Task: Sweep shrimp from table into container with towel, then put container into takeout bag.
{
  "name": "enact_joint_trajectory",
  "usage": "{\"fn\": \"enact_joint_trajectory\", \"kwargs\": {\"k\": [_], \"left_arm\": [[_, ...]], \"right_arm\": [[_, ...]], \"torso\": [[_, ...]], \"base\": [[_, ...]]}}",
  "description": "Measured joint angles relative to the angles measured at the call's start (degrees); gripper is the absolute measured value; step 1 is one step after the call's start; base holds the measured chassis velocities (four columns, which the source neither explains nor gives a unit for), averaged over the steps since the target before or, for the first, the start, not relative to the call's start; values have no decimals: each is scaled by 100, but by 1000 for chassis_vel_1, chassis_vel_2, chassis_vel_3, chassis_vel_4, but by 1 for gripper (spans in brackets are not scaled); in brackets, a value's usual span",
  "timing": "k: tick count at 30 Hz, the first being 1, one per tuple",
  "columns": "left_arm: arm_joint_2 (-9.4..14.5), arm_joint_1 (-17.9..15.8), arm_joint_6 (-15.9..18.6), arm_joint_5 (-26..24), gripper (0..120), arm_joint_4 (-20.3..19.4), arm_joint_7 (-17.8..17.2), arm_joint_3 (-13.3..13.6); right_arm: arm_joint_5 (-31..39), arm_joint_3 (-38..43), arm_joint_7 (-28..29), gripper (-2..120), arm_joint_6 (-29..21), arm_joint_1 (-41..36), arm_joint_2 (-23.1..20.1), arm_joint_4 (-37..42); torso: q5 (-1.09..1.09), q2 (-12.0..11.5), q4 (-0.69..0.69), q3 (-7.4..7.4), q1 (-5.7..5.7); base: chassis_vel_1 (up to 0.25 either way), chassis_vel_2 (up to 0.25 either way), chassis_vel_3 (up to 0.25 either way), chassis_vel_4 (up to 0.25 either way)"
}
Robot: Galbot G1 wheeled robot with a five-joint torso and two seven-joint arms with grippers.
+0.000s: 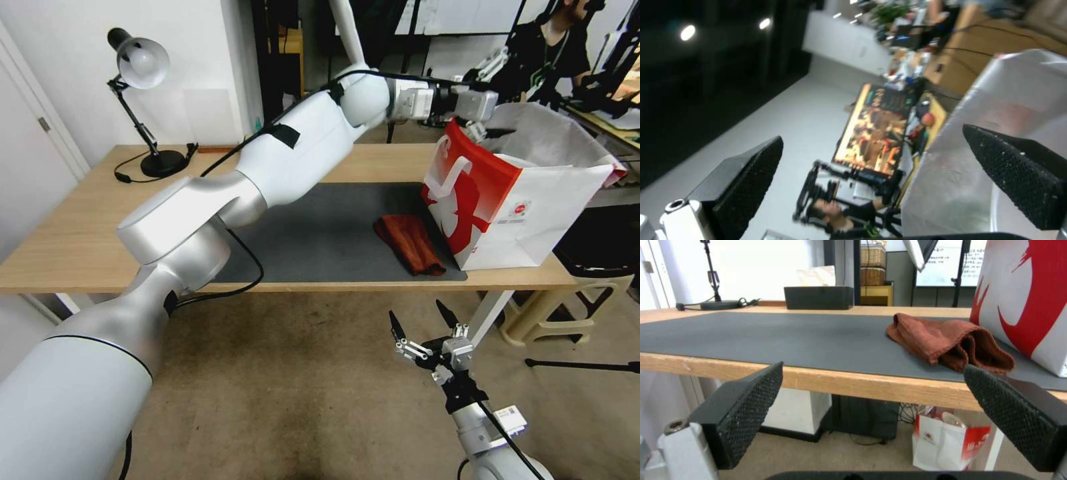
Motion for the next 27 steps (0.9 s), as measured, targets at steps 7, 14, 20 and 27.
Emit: {"fn": "enact_joint_trajectory", "kwargs": {"k": [7,14,20,27], "left_arm": [[362,240,852,-794,100,-309,-1402,402],[734,454,1939,-1704,100,-899,-2456,470],[1005,674,2624,-2456,100,-1367,-3361,216],[1405,1029,3040,-2857,100,-1899,-3704,-94]], "right_arm": [[-23,-21,8,100,0,-4,17,0],[-59,-14,45,100,2,-57,21,48],[31,93,94,100,-9,-49,1,156],[195,230,149,100,-114,12,-6,330]], "torso": [[-2,0,6,1,-1],[-2,0,5,1,-1],[-2,0,2,1,-1],[-1,0,3,0,-1]], "base": [[0,0,0,0],[0,0,0,0],[0,0,0,0],[0,0,0,0]]}}
